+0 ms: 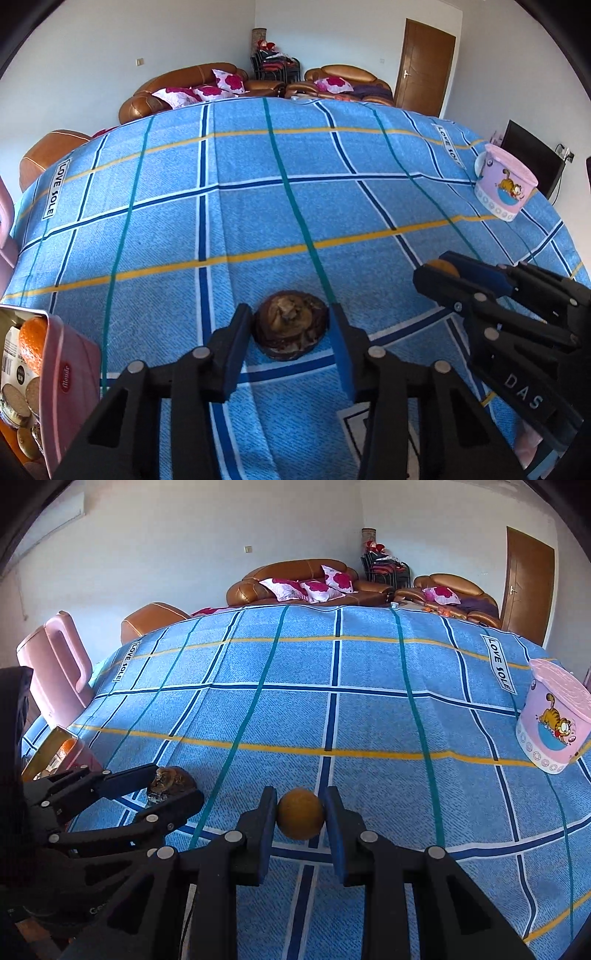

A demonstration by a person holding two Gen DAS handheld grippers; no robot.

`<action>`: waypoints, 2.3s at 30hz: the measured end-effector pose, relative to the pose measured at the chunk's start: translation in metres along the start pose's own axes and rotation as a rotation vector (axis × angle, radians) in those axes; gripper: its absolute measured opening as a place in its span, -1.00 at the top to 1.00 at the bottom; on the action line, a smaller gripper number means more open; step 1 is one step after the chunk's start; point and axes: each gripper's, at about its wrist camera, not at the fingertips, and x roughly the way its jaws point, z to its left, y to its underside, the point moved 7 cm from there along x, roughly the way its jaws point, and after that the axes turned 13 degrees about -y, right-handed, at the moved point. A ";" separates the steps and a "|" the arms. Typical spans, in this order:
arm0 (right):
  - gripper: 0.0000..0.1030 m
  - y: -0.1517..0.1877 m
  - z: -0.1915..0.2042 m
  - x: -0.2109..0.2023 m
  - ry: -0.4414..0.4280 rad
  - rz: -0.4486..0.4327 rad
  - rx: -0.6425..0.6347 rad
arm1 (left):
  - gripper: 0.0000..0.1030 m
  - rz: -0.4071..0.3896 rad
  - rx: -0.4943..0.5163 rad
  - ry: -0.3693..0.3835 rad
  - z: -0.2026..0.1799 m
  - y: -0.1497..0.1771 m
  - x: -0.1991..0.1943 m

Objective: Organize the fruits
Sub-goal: 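Close the right gripper on the tan fruit while the left closes on the dark mangosteen, then lift the mangosteen with the left gripper while the right lifts the tan fruit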

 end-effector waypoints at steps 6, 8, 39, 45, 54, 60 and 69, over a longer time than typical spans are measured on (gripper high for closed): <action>0.45 -0.001 0.006 -0.004 -0.015 -0.022 -0.023 | 0.15 -0.043 -0.024 0.002 0.005 -0.002 -0.009; 0.45 -0.002 0.009 -0.005 -0.020 -0.028 -0.038 | 0.15 -0.059 -0.027 -0.008 0.007 -0.003 -0.012; 0.45 -0.009 0.026 -0.038 -0.053 -0.191 -0.119 | 0.15 -0.258 -0.057 -0.038 0.017 -0.010 -0.049; 0.45 -0.008 0.028 -0.042 -0.051 -0.214 -0.127 | 0.15 -0.291 -0.058 -0.046 0.018 -0.010 -0.056; 0.45 -0.009 0.028 -0.048 -0.052 -0.247 -0.130 | 0.15 -0.322 -0.074 -0.047 0.021 -0.009 -0.063; 0.45 -0.010 0.028 -0.051 -0.048 -0.267 -0.132 | 0.15 -0.345 -0.079 -0.052 0.022 -0.008 -0.068; 0.45 -0.008 0.031 -0.059 -0.037 -0.302 -0.148 | 0.15 -0.376 -0.081 -0.064 0.023 -0.007 -0.076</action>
